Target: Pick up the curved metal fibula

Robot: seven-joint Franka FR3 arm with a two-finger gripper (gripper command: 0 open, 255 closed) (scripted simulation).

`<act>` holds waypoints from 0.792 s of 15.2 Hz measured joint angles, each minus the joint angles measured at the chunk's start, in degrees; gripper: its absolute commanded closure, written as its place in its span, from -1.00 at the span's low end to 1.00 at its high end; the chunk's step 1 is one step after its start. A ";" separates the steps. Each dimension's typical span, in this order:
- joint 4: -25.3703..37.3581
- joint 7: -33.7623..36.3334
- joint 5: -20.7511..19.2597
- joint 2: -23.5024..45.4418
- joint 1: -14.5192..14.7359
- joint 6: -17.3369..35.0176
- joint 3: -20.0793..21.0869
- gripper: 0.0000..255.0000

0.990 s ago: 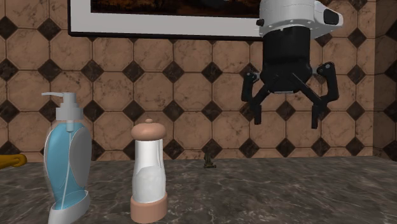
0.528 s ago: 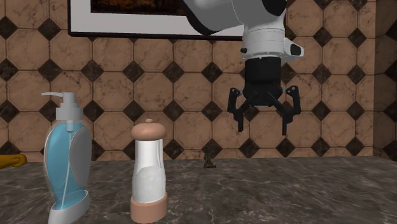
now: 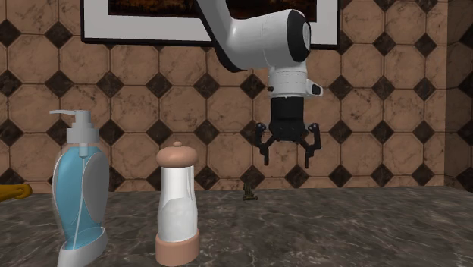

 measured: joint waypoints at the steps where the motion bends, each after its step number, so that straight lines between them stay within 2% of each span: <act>1: 0.83 0.13 -0.38 1.71 0.54 0.91 0.67 -1.00; 12: 17.34 0.61 -6.88 20.42 7.40 2.73 5.98 -1.00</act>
